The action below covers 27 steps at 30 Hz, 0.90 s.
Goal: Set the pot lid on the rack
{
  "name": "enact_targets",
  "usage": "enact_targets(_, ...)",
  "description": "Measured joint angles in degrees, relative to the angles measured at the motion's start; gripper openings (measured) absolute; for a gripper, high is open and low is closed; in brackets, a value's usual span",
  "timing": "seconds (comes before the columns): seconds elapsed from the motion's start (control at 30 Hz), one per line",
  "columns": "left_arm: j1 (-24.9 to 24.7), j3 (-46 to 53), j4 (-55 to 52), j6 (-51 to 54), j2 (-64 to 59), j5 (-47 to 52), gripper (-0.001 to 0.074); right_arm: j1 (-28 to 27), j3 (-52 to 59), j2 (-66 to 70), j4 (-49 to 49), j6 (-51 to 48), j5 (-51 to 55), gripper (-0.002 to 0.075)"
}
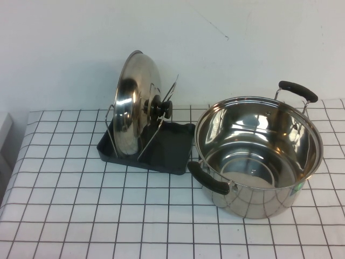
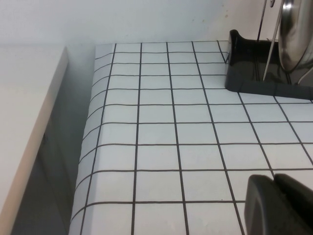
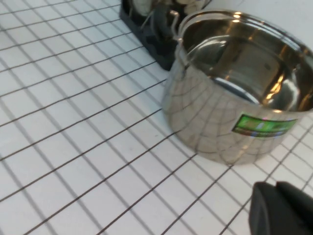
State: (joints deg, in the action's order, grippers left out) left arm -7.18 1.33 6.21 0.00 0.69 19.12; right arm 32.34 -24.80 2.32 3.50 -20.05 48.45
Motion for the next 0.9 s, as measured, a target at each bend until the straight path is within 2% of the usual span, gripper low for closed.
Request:
enact_targets(0.13, 0.00, 0.00, -0.10, 0.00, 0.00, 0.00, -0.0002, -7.52, 4.71, -0.09, -0.96, -0.70, -10.43, -0.0001)
enact_targets(0.27, 0.00, 0.00, -0.10, 0.00, 0.00, 0.00, -0.0002, -19.91, 10.56, -1.70, -1.37, -1.20, -22.68, -0.0001)
enact_targets(0.37, 0.00, 0.00, -0.10, 0.00, 0.00, 0.00, -0.0002, -30.54, 14.41, -2.93, -1.37, -1.29, -28.23, -0.0001)
enact_targets(0.47, 0.00, 0.00, -0.10, 0.00, 0.00, 0.00, -0.0002, -38.18, 17.60, -3.06, -1.37, -1.29, -30.44, -0.0001)
enact_targets(0.6, 0.00, 0.00, -0.10, 0.00, 0.00, 0.09, -0.0002, -41.89, 21.60, -3.06, -1.78, -1.29, -31.40, -0.0001)
enact_targets(0.9, 0.00, 0.00, -0.10, 0.00, 0.00, 0.09, -0.0002, -41.88, 26.31, -3.06, -2.55, 0.69, -28.98, -0.0001)
